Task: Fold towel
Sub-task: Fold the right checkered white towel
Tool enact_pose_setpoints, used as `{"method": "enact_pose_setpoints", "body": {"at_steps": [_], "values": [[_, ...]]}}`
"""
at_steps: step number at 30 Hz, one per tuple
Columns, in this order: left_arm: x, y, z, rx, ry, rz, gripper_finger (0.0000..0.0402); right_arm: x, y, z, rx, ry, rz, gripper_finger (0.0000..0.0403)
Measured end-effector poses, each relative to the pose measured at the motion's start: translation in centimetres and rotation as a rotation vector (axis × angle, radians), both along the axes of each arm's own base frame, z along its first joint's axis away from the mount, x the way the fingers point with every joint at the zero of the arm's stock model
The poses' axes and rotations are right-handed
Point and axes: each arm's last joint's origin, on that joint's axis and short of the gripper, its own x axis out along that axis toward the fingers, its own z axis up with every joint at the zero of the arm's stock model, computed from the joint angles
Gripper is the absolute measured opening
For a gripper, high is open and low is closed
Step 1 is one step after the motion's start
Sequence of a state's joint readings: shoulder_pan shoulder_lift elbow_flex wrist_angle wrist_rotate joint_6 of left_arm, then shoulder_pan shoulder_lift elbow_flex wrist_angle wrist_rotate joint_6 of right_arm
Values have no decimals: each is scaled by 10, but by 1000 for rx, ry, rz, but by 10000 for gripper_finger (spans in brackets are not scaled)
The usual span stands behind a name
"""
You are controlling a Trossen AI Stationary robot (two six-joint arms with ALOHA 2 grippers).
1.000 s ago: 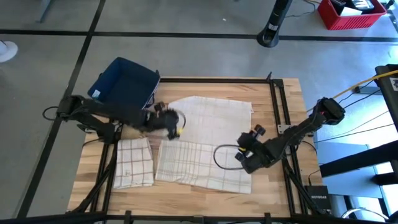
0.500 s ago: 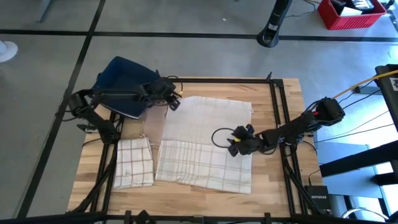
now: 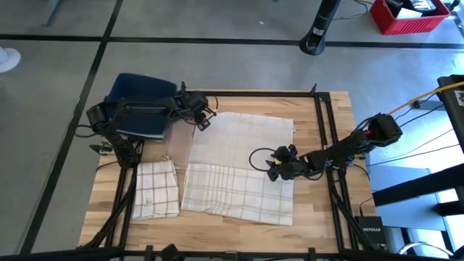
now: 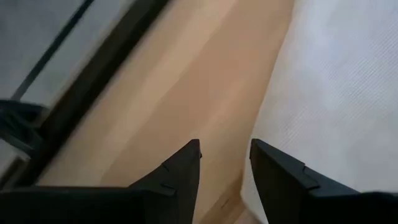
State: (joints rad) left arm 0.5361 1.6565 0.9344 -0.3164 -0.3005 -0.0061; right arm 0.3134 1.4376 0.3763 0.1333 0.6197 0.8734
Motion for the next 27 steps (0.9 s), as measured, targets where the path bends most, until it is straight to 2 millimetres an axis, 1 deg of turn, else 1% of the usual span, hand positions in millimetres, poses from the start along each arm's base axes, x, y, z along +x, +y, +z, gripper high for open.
{"method": "enact_pose_setpoints", "body": {"at_steps": [4, 7, 9, 10, 12, 13, 16, 19, 24, 27], "values": [[5, -5, 24, 59, -71, -48, 133, 0, 0, 0, -19, 4, 1, 182], [15, -4, 28, 127, -122, -104, 133, 0, 0, 0, -23, 2, -2, 182], [19, 2, 17, 152, -94, -128, 133, 0, -1, 0, -25, 2, -3, 182], [19, 6, 8, 150, -56, -125, 133, 0, -1, 0, -26, 3, -3, 182], [17, 12, -9, 146, 40, -105, 133, 0, -1, -2, -30, 9, -5, 182], [15, 14, -14, 147, 78, -87, 133, 0, -1, -3, -32, 17, -4, 182], [10, 17, -22, 138, 132, -40, 133, 0, 0, -6, -33, 30, -1, 182], [12, 11, -21, 70, 89, -61, 133, 1, 0, -11, -28, 47, 6, 182], [24, -13, -21, -251, -113, -289, 133, 4, 1, -17, -29, 41, 7, 182], [33, -27, -20, -379, -203, -372, 133, 5, 1, -17, -30, 42, 8, 182]]}}
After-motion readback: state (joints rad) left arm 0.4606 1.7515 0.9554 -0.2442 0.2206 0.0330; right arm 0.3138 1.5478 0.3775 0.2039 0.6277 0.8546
